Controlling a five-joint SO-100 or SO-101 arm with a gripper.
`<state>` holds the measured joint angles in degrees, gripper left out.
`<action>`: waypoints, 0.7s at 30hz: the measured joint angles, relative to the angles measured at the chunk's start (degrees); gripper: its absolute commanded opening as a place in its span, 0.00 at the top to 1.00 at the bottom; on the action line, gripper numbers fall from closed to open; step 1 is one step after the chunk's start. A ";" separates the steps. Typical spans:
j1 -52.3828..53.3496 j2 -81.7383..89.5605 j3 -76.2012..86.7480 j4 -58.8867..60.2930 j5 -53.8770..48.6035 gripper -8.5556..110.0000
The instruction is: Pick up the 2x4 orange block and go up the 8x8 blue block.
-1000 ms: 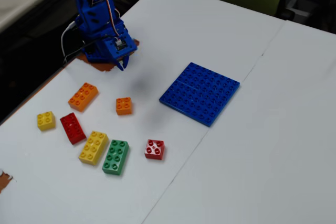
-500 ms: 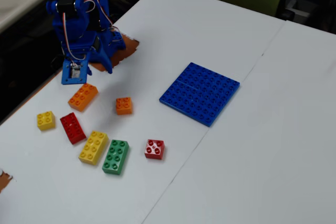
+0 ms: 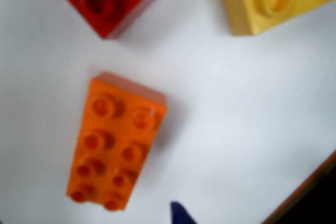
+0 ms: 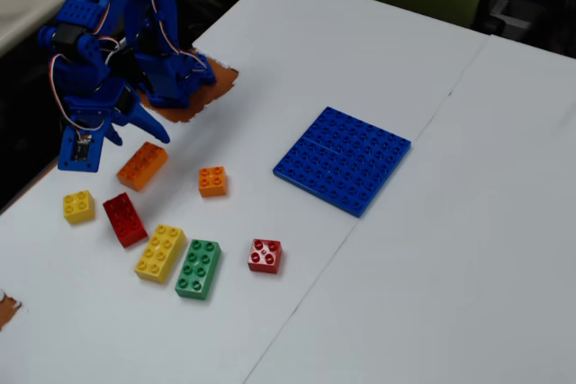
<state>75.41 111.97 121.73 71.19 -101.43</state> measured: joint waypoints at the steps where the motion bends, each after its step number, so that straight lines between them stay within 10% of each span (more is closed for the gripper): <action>1: -0.35 -0.35 -0.35 0.35 0.62 0.63; 21: -4.04 -14.94 -7.65 -2.37 8.44 0.67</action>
<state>71.37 97.03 114.08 68.82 -92.99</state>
